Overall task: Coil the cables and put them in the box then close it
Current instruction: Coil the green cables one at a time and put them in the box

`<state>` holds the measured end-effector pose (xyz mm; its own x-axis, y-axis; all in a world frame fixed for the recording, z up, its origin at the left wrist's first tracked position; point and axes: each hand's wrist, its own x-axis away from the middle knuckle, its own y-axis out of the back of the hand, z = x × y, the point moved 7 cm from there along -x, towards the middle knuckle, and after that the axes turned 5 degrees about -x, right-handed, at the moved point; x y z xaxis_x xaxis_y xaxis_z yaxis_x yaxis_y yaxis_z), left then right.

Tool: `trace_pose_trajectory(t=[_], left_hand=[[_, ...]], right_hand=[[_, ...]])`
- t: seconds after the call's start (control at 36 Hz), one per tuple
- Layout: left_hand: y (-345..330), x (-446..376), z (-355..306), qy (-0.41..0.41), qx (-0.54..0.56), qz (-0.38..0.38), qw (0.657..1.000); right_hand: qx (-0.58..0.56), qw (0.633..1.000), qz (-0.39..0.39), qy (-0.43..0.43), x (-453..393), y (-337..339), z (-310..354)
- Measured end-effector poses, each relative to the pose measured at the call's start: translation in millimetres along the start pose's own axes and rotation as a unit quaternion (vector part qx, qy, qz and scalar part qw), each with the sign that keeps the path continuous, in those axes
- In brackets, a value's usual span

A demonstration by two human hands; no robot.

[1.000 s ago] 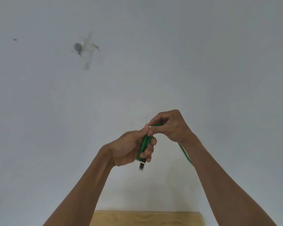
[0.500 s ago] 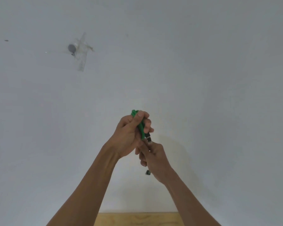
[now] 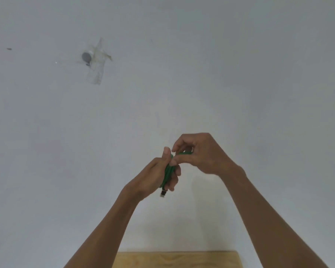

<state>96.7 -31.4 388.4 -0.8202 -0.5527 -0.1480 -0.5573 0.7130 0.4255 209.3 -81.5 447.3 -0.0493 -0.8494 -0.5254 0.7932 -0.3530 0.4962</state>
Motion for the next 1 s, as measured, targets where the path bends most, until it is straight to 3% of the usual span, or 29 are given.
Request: trace_pose_trajectory(t=[0.17,0.28,0.44,0.56,0.67,0.86,1.0], left_hand=[[-5.0,7.0,-10.4,0.011,0.176,-0.005,0.984],[-7.0,7.1,-16.8,-0.008,0.244,0.002,0.970],[7.7,2.4,-15.6,-0.021,0.177,-0.109,0.978],[11.0,0.3,-14.4,-0.030,0.167,-0.225,0.959],[28.7,5.9,-8.7,-0.048,0.110,-0.378,0.918],[36.0,16.9,-10.6,-0.088,-0.057,-0.485,0.868],[40.4,20.6,-15.0,-0.107,-0.048,-0.503,0.856]], right_hand=[[-0.197,0.980,0.002,-0.040,-1.4,-6.5,-18.7],[-0.382,0.921,-0.007,-0.080,15.1,-37.5,-23.1],[-0.287,0.937,-0.194,-0.037,21.8,-38.2,-23.1],[-0.248,0.939,-0.235,-0.033,18.4,-39.8,-20.3],[-0.206,0.941,-0.268,-0.027,21.6,-36.1,-14.7],[-0.222,0.945,-0.232,-0.056,19.8,-42.3,-15.6],[-0.412,0.903,-0.042,-0.115,12.2,-49.0,-27.2]])
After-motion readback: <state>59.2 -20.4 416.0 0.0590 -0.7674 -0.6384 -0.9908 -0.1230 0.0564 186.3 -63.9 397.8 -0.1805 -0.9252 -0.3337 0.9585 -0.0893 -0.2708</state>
